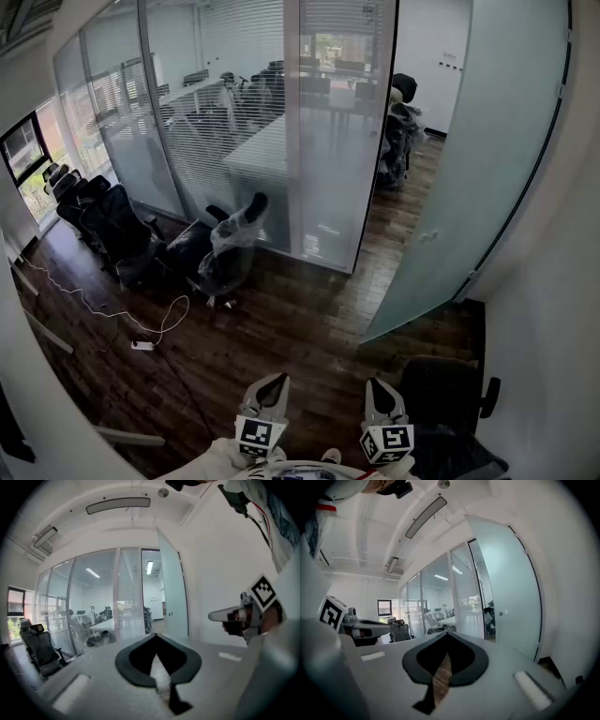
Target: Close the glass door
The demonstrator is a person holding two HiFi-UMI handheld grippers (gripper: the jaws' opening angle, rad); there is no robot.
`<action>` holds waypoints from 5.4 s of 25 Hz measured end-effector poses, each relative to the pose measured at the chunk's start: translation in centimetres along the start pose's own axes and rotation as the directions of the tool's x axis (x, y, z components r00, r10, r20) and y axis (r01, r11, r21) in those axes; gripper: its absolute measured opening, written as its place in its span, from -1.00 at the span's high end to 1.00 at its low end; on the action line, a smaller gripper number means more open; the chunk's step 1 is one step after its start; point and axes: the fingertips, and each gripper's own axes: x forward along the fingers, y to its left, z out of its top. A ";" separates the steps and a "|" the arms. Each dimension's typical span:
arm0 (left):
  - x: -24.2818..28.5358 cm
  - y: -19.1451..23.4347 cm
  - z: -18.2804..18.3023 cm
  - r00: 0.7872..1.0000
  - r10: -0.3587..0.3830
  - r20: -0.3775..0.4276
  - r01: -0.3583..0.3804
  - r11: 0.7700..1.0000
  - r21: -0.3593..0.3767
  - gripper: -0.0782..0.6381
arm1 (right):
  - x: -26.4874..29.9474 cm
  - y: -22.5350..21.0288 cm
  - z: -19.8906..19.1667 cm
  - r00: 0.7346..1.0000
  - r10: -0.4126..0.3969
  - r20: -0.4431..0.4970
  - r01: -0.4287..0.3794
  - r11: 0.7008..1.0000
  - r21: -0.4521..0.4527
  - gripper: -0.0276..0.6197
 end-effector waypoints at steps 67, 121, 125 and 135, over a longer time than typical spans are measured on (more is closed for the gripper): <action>20.1 -2.8 1.8 0.989 -0.147 -0.022 0.148 0.989 0.006 0.78 | 8.4 -14.8 -0.6 0.988 -0.153 -0.029 0.155 0.982 0.105 0.90; 46.8 -1.5 3.7 0.983 -0.179 -0.042 0.179 0.984 0.010 0.78 | 28.6 -32.0 3.5 0.991 -0.131 -0.032 0.134 0.986 0.104 0.90; 47.5 -1.8 4.3 0.987 -0.157 -0.046 0.158 0.987 0.014 0.78 | 29.4 -33.1 4.2 0.993 -0.111 -0.029 0.114 0.988 0.105 0.90; 48.6 -2.2 4.6 0.996 -0.068 -0.051 0.069 0.997 0.022 0.78 | 31.8 -34.6 5.2 1.000 -0.003 -0.009 0.003 0.995 0.095 0.90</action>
